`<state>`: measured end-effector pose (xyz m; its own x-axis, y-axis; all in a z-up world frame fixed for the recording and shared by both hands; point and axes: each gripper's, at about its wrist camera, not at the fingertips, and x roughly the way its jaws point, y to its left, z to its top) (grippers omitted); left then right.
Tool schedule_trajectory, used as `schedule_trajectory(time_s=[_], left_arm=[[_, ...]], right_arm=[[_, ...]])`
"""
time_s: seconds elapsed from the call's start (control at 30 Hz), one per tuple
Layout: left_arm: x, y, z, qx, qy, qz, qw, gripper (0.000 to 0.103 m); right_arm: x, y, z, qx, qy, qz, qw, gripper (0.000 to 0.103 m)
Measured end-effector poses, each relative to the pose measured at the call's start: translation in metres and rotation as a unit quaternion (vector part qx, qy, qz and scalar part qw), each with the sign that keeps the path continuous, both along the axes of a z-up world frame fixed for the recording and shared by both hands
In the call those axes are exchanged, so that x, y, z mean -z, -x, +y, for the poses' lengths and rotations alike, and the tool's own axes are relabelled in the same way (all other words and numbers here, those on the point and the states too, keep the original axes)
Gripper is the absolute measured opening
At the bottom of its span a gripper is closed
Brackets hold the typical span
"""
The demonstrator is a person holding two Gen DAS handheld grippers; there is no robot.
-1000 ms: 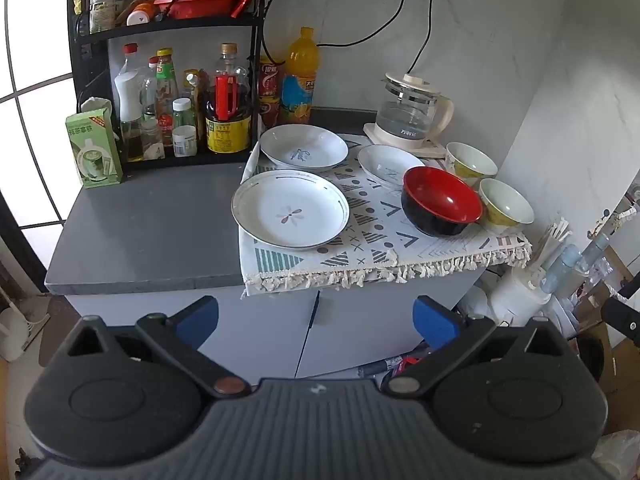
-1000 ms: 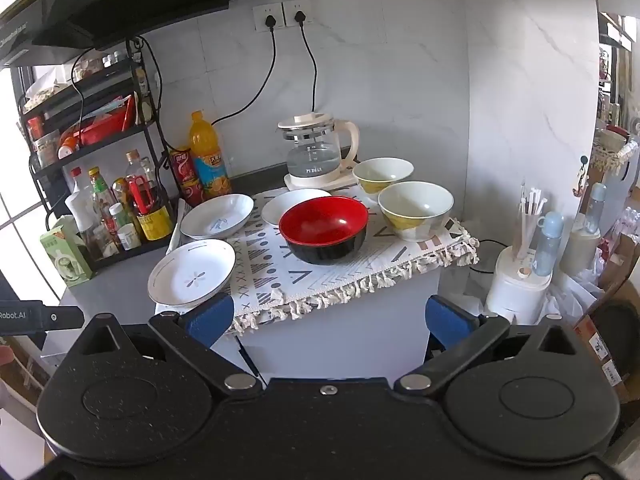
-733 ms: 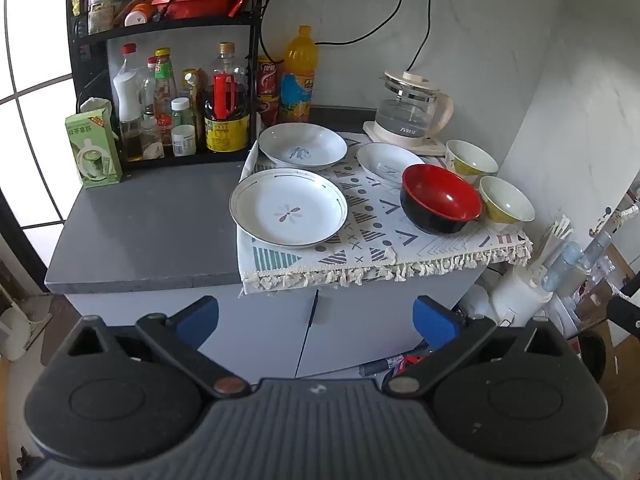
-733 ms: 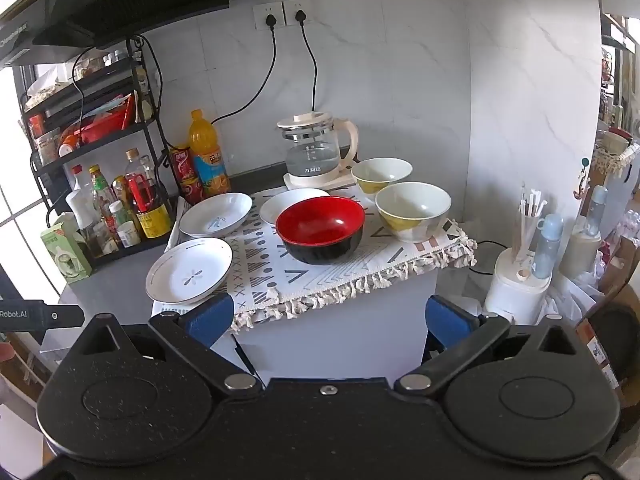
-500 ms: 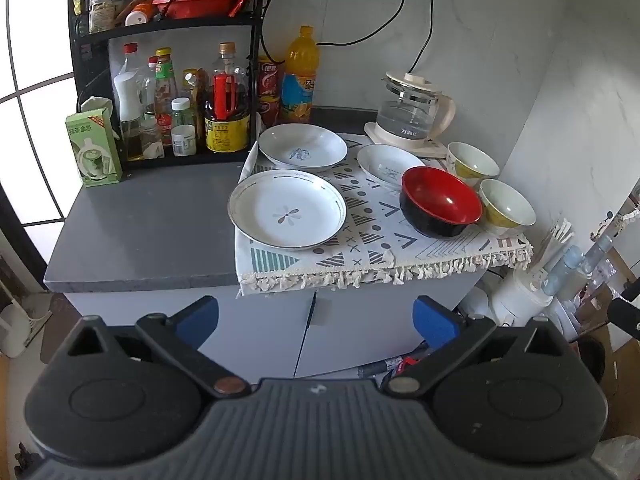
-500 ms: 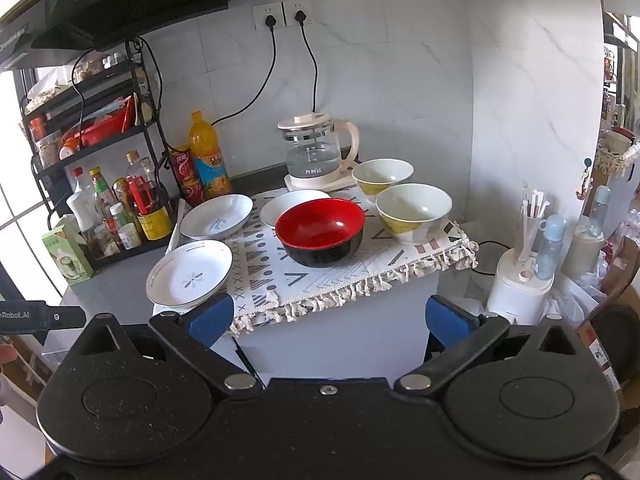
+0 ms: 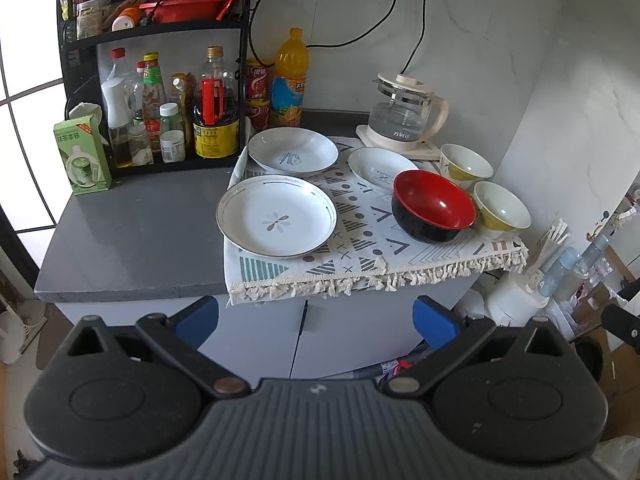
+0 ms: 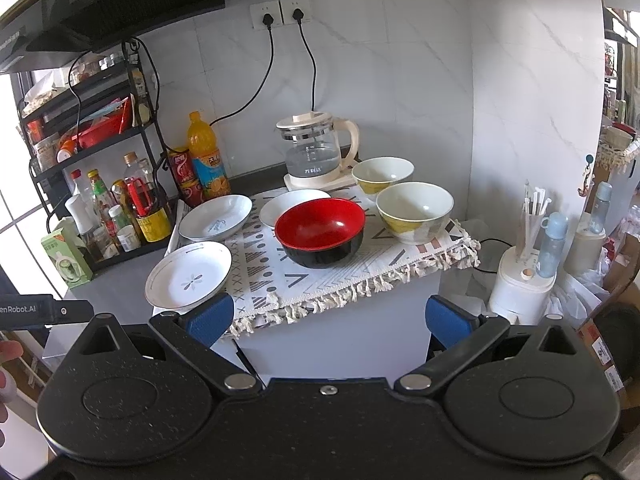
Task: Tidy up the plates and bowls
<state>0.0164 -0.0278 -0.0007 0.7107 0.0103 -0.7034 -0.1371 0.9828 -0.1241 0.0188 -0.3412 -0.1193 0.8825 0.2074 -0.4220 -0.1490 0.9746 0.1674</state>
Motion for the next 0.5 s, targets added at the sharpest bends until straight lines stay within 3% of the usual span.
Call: schedule_trajectory(time_s=[0.5], left_arm=[[0.0037, -0.0006, 0.0099, 0.009, 0.003, 0.004, 0.9999, 0.102]], right_arm=[[-0.0009, -0.0015, 0.0061, 0.009, -0.001, 0.009, 1.000, 0.103]])
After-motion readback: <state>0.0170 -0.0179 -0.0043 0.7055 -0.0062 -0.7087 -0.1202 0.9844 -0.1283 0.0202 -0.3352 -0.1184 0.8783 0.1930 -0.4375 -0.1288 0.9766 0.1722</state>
